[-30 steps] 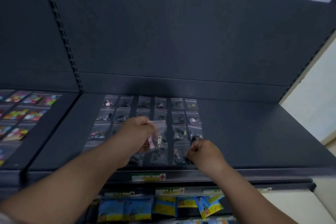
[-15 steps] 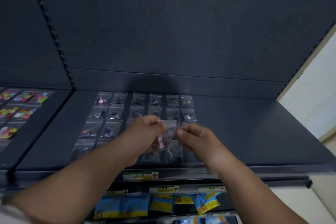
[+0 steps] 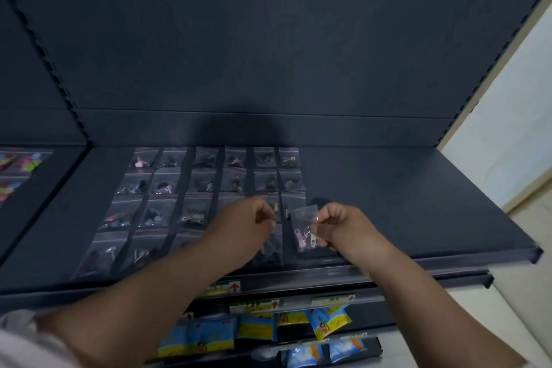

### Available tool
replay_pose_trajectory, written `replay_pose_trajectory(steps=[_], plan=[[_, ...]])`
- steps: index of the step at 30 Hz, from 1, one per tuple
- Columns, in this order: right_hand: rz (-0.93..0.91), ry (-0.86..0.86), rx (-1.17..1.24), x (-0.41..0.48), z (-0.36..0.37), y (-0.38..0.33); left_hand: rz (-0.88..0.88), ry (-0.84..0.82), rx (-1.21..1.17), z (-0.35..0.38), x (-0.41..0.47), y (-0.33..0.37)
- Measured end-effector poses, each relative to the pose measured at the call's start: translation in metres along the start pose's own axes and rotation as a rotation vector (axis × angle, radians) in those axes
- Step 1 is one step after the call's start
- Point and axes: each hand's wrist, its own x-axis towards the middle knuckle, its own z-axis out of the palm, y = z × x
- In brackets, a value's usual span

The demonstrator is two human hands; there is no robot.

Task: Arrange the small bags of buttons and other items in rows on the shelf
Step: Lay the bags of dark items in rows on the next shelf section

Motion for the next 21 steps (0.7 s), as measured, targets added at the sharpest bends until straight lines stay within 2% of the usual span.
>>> replay_pose_trajectory(steps=[3,6,8,12,15,21], plan=[[0.017,0.030,-0.141,0.004,0.003,0.009,0.107,-0.033,0.207,0.006,-0.001,-0.006],[-0.050,0.117,-0.474,0.003,0.002,0.010,0.223,-0.035,0.358,0.011,0.000,-0.009],[-0.115,0.164,-0.602,-0.001,0.002,0.008,0.278,-0.051,0.424,0.014,0.000,-0.011],[-0.271,0.117,-0.596,-0.004,0.004,0.008,0.343,-0.075,0.491,0.018,0.002,-0.016],[-0.300,0.009,-0.645,-0.004,0.006,0.012,0.351,-0.086,0.508,0.019,0.002,-0.019],[-0.309,-0.064,-0.701,-0.004,0.010,0.010,0.331,-0.106,0.546,0.020,0.002,-0.020]])
